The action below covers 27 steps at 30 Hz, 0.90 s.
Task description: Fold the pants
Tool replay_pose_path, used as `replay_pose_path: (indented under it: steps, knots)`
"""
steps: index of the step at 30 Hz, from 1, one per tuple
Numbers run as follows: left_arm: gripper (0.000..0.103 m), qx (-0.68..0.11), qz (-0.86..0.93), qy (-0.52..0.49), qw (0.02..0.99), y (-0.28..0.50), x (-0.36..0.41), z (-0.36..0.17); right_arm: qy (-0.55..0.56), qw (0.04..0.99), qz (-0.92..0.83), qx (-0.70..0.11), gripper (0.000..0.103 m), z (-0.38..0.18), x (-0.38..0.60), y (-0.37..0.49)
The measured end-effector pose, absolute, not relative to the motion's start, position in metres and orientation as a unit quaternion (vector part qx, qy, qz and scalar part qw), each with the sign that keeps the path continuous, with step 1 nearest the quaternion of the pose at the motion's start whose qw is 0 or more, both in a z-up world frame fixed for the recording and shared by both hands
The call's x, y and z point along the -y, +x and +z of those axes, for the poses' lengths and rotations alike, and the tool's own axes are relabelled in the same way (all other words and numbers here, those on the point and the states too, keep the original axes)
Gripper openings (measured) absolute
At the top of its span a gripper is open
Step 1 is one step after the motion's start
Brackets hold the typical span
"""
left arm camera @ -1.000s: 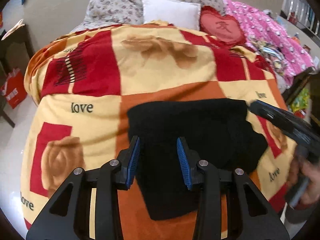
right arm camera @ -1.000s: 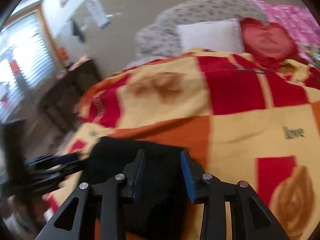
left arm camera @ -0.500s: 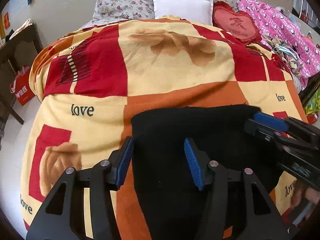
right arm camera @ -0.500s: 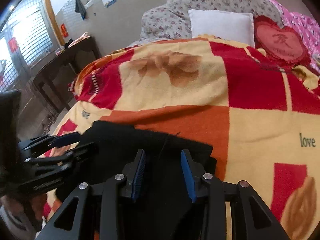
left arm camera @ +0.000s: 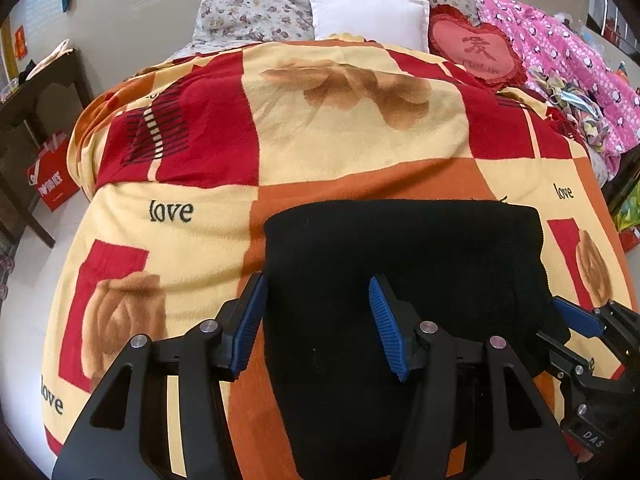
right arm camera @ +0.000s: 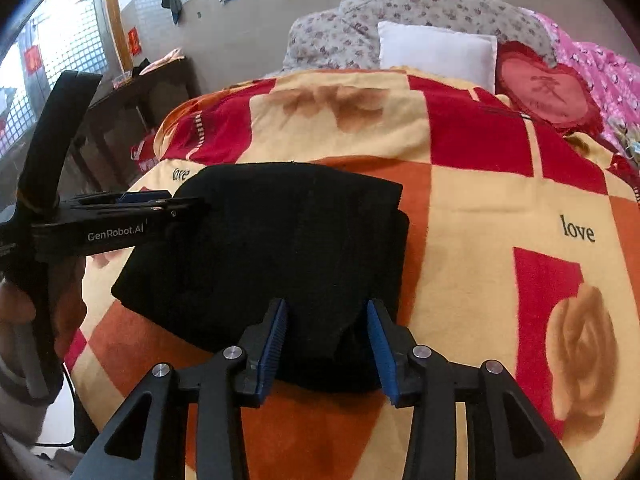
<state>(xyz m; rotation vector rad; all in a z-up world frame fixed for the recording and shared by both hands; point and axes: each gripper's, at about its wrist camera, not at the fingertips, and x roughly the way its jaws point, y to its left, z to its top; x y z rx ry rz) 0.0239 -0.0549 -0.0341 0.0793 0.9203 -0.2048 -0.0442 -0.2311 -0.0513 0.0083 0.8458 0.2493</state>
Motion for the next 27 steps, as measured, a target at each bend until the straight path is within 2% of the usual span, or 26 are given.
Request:
replay_pose_path:
  steps: [9,21,23,25,27]
  knots:
    - [0.053,-0.444,-0.086,0.039,0.891,0.009,0.051,-0.028,0.018,0.91,0.128,-0.395,0.044,-0.022,0.233,-0.047]
    - [0.053,-0.448,-0.078,0.014,0.89,-0.011,0.032,-0.025,0.039,0.909,0.129,-0.394,0.045,-0.029,0.23,-0.045]
    - [0.053,-0.453,-0.084,-0.002,0.887,-0.012,0.026,-0.026,0.051,0.914,0.119,-0.385,0.049,-0.027,0.239,-0.044]
    - [0.053,-0.461,-0.092,-0.03,0.882,-0.01,0.016,-0.027,0.069,0.915,0.107,-0.383,0.061,-0.028,0.25,-0.039]
    - [0.06,-0.465,-0.099,-0.051,0.878,-0.009,0.01,-0.028,0.098,0.907,0.108,-0.395,0.063,-0.037,0.261,-0.029]
